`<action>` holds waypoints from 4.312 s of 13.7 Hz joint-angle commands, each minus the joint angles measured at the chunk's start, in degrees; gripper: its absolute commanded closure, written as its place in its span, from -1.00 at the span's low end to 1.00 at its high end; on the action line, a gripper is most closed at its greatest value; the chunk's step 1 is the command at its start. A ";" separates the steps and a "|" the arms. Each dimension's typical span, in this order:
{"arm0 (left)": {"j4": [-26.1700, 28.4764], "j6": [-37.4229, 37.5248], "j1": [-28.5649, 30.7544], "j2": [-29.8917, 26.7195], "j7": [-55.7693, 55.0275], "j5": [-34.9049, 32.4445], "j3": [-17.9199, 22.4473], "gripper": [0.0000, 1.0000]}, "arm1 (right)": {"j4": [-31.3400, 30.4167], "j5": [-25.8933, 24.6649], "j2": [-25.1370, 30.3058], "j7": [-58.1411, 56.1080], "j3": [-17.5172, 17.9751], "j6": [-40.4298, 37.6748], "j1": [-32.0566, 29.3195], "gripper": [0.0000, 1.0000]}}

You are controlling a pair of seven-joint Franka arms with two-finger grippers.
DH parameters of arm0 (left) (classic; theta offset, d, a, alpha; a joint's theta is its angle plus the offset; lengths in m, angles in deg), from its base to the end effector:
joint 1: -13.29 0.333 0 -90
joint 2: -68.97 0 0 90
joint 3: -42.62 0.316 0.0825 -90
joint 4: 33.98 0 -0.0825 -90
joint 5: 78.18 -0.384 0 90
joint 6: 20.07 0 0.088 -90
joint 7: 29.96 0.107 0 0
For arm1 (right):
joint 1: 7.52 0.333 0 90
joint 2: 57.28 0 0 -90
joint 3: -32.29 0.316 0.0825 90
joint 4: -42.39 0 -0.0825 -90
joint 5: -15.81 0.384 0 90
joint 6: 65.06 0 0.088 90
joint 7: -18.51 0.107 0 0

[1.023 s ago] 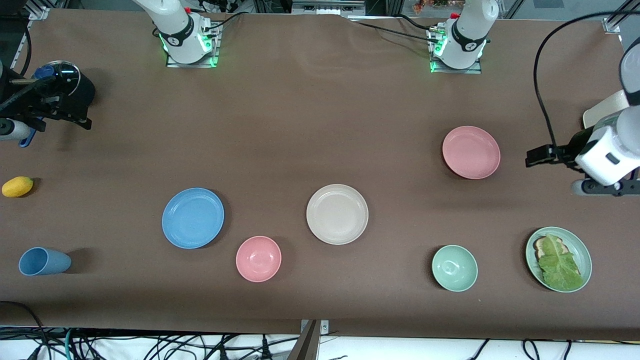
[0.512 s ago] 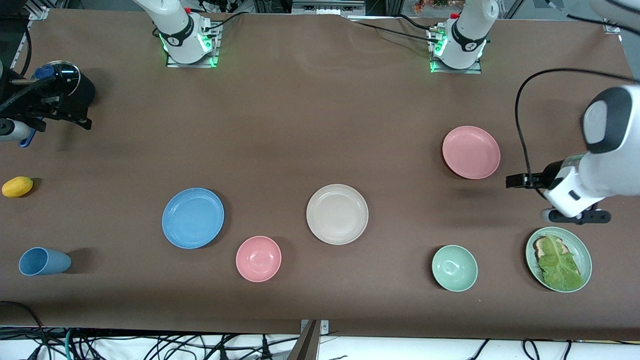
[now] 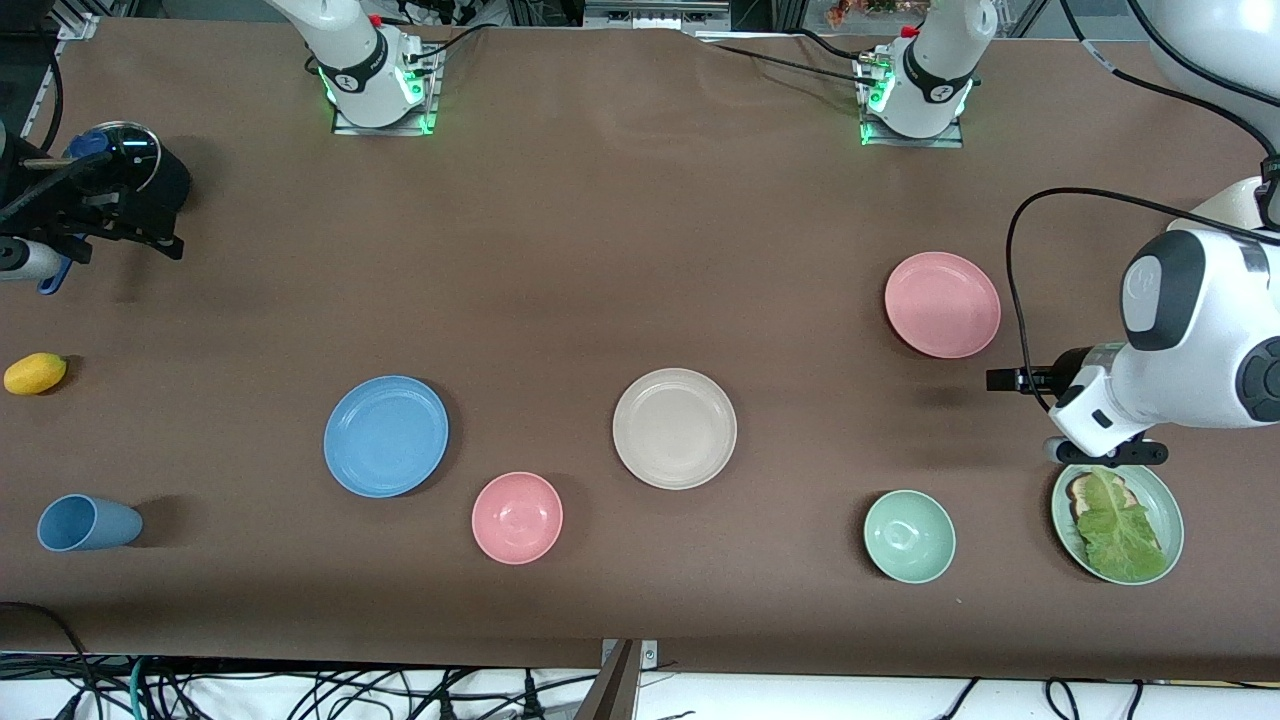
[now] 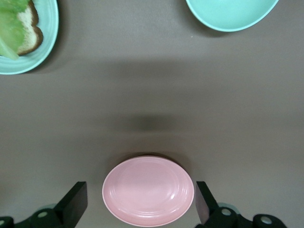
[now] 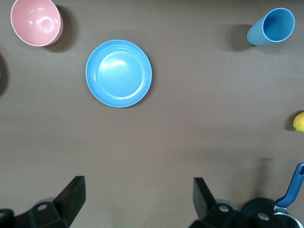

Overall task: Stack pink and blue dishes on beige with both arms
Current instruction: 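Move the left gripper down to the rim of the pink plate, then grip the pink plate rim with the left gripper and tilt it up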

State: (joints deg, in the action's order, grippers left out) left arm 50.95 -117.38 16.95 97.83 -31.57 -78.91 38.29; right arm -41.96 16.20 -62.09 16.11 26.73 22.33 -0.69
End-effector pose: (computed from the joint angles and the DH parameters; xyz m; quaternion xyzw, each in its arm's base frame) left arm 0.6634 0.0008 0.3637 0.9897 0.0084 -0.1428 0.0097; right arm 0.5758 0.0160 0.6196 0.9994 0.0322 -0.0153 0.0005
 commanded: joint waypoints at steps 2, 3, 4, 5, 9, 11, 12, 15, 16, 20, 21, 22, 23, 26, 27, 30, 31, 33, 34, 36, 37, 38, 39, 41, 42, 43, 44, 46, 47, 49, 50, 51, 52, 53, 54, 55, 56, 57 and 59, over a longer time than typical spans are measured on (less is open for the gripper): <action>12.68 -7.69 0.47 -6.43 0.38 1.16 0.46 -1.00 | 0.41 -0.04 0.15 0.38 0.37 -0.55 -0.51 -0.99; 15.85 -9.81 0.56 -7.84 0.64 1.16 0.46 -1.00 | 0.41 -0.04 0.15 0.38 0.37 -0.55 -0.42 -0.99; 18.49 -11.65 0.73 -9.24 1.08 1.16 0.54 -1.00 | 0.41 -0.04 0.15 0.38 0.37 -0.55 -0.51 -0.99; 21.21 -13.41 1.34 -10.56 1.34 1.16 0.54 -1.00 | 0.41 -0.04 0.15 0.38 0.37 -0.64 -0.42 -0.99; 30.27 -20.89 2.75 -14.53 6.34 1.16 0.54 -1.00 | 0.32 -0.04 0.15 0.38 0.37 -0.64 -0.51 -0.99; 34.57 -24.49 3.89 -16.28 7.23 1.25 0.54 -1.00 | 0.41 -0.04 0.15 0.38 0.37 -0.64 -0.51 -0.99; 37.21 -26.94 3.98 -17.42 7.23 1.25 0.63 -1.00 | 0.41 -0.04 0.15 0.38 0.37 -0.64 -0.51 -0.99; 45.04 -33.81 3.99 -20.68 7.32 1.16 0.72 -1.00 | 0.41 -0.04 0.15 0.38 0.37 -0.64 -0.51 -0.99; 45.93 -34.43 4.16 -20.77 8.45 1.25 0.72 -1.00 | 0.41 -0.04 0.15 0.38 0.37 -0.55 -0.51 -0.99; 50.14 -39.43 6.88 -20.77 21.36 8.70 0.98 -1.00 | 0.32 -0.04 0.15 0.38 0.37 -0.38 -0.51 -0.99; 51.11 -40.32 7.76 -20.77 22.25 9.07 0.98 -1.00 | 0.41 -0.13 0.15 0.38 0.37 -0.29 -0.51 -0.99; 51.99 -41.11 8.46 -20.77 22.35 9.16 0.98 -1.00 | 0.41 -0.13 0.15 0.29 0.29 -0.20 -0.51 -0.99; 52.61 -41.81 9.16 -20.77 22.87 9.16 0.98 -1.00 | 0.41 -0.04 0.15 0.38 0.37 -0.03 -0.51 -0.99; 53.23 -43.48 11.63 -19.90 27.43 10.12 0.98 -1.00 | 0.59 -0.39 0.07 0.29 0.37 1.72 -0.42 -0.99; 53.23 -44.19 12.15 -19.11 28.93 10.91 0.98 -1.00 | 0.59 -0.39 0.07 0.29 0.37 2.34 -0.59 -0.99; 53.49 -46.47 13.13 -17.61 34.28 14.33 0.89 -1.00 | 0.67 -0.39 -0.46 0.29 0.37 2.52 -0.86 -0.99; 54.19 -47.00 13.13 -17.61 36.22 16.35 0.89 -1.00 | 0.67 -0.31 -0.46 0.29 0.37 2.52 -0.86 -1.00; 55.25 -47.44 12.95 -17.35 38.78 21.45 0.89 -1.00 | 0.67 -0.39 -0.46 0.29 0.37 2.61 -0.77 -0.99; 55.25 -47.45 12.95 -16.91 39.65 22.25 0.89 -1.00 | 0.85 -0.39 -0.46 0.29 0.46 2.78 -0.60 -0.99; 55.34 -48.49 13.04 -15.94 42.55 23.65 0.89 -1.00 | 0.85 -0.22 -0.46 0.29 0.46 4.19 -0.59 -0.99; 55.34 -48.85 13.04 -15.42 44.65 25.05 0.98 -1.00 | 0.85 -0.13 -0.46 0.29 0.46 4.19 -0.59 -0.99; 55.34 -48.94 13.04 -15.15 46.59 26.63 0.98 -1.00 | 0.76 -0.04 -0.72 0.29 0.46 4.19 -0.77 -0.99; 55.34 -49.03 13.04 -14.62 47.65 27.69 0.98 -1.00 | 0.76 -0.13 -1.42 0.21 0.46 4.19 -0.77 -0.99; 55.34 -49.64 13.13 -13.83 48.54 27.79 0.98 -1.00 | 0.85 -0.31 -4.23 0.21 0.46 4.28 -0.42 -0.99; 55.43 -49.64 13.39 -13.74 49.50 27.79 0.90 -1.00 | 0.85 -0.22 -5.29 0.29 0.46 4.63 -0.33 -0.99; 56.04 -49.64 14.43 -13.91 51.33 27.79 0.89 -1.00 | 0.85 -0.13 -6.25 0.29 0.46 5.15 -0.24 -1.00; 56.48 -49.64 14.97 -14.09 53.53 28.92 0.89 -1.00 | 0.85 -0.13 -7.05 0.29 0.64 5.77 -0.24 -0.99; 58.32 -49.64 14.88 -15.31 56.79 33.31 0.98 -1.00 | 0.85 -0.22 -8.54 0.29 0.64 5.95 -0.24 -1.00; 59.20 -49.64 14.71 -15.93 57.06 34.20 0.98 -1.00 | 0.85 -0.31 -9.42 0.21 0.64 6.04 -0.24 -0.99; 59.65 -49.64 14.71 -16.11 56.98 34.38 0.98 -1.00 | 0.85 -0.22 -10.56 0.21 0.64 6.65 -0.24 -1.00; 59.82 -49.64 14.71 -16.11 56.98 34.73 0.98 -1.00 | 0.76 0.04 -11.00 0.03 0.64 7.44 -0.33 -0.99; 60.17 -49.64 14.71 -16.11 57.07 35.17 0.98 -1.00 | 0.59 0.13 -11.44 -0.32 0.73 7.53 -0.24 -0.99; 60.17 -49.64 14.71 -16.11 56.98 35.26 0.98 -0.91 | 0.50 0.22 -11.54 -0.41 0.73 7.18 -0.24 -0.99; 60.18 -49.64 14.71 -16.11 56.98 35.26 0.98 -0.40 | 0.41 0.22 -11.62 -0.32 0.73 7.09 -0.16 -0.99; 60.18 -49.38 14.79 -16.11 56.98 35.26 0.98 0.26 | 0.41 0.22 -11.62 -0.23 0.73 6.92 0.02 -0.99; 60.18 -49.29 14.88 -16.20 56.80 35.26 0.98 0.65 | 0.41 0.22 -11.62 -0.32 0.73 7.00 0.02 -0.99; 60.18 -49.20 14.88 -16.38 56.54 35.26 0.98 0.89 | 0.41 0.31 -11.62 -0.41 0.73 7.00 -0.07 -0.99; 60.18 -49.03 14.88 -16.55 56.36 35.26 0.98 1.00 | 0.41 0.31 -11.62 -0.41 0.73 7.00 -0.07 -0.99; 60.18 -48.68 14.97 -16.73 56.19 35.26 0.98 1.00 | 0.50 0.13 -11.62 -0.32 0.81 7.00 0.02 -0.99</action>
State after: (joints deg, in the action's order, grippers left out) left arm 109.61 -166.32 31.48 83.43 23.30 -46.06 39.62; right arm -42.13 16.21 -73.76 16.04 27.25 29.57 -0.59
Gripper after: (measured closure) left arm 0.604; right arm 0.000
